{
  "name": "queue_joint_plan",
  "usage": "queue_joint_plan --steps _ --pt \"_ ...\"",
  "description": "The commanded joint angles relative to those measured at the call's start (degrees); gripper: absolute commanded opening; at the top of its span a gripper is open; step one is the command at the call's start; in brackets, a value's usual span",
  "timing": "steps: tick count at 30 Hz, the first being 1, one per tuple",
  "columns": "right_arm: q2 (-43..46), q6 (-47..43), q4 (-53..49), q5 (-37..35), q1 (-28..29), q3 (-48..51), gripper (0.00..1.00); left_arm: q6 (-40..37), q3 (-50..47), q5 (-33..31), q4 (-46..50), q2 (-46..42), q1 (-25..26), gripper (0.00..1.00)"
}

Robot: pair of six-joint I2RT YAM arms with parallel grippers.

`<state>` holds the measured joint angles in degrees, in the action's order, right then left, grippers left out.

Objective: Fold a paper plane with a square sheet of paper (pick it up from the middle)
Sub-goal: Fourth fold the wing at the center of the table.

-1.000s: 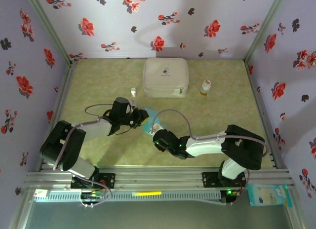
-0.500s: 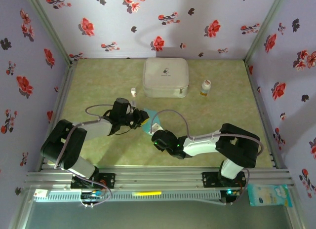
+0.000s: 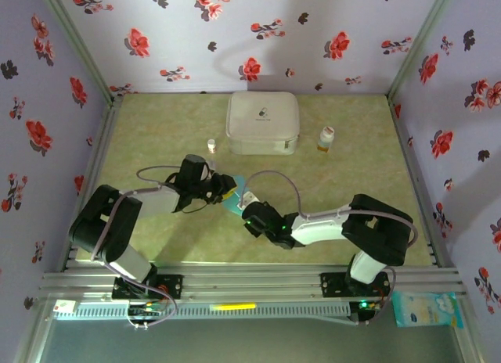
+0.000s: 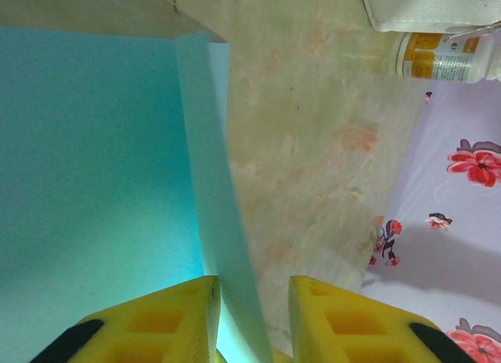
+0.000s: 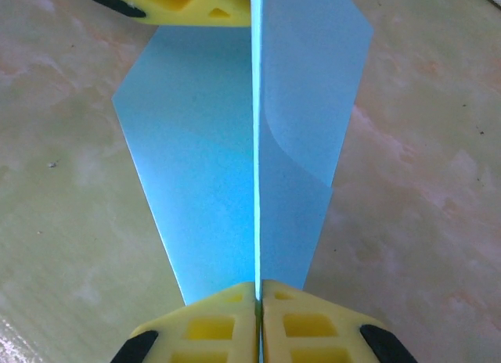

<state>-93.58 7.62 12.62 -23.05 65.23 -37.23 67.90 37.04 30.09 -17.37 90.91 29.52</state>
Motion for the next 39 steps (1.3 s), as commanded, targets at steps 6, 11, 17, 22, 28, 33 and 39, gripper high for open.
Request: queue_joint_plan --steps 6,11,17,22,28,33,39 --pt "-0.1 1.3 1.6 1.8 -0.9 1.4 0.13 -2.3 1.6 0.7 2.1 0.2 -1.3 0.12" --pt "-0.2 2.3 1.7 2.2 -1.1 1.2 0.13 -2.8 2.0 0.9 3.0 0.4 -1.3 0.07" --pt "-0.3 2.9 1.6 1.7 -1.1 0.9 0.15 -2.7 1.8 1.0 2.9 0.3 -1.3 0.02" --pt "-0.3 2.9 0.8 0.5 -1.2 0.6 0.16 -2.7 2.1 1.2 2.9 0.3 -1.3 0.00" --pt "-0.4 3.0 -0.1 -0.1 -1.2 0.2 0.18 -2.5 1.9 1.4 2.9 0.1 -1.3 0.00" --pt "-0.5 3.1 0.1 -0.8 -1.2 0.1 0.18 -2.5 1.8 1.6 2.9 0.1 -1.3 0.00" --pt "-0.4 3.0 0.4 -1.0 -1.2 -0.1 0.20 -2.5 1.8 1.6 2.8 0.1 -1.3 0.00"
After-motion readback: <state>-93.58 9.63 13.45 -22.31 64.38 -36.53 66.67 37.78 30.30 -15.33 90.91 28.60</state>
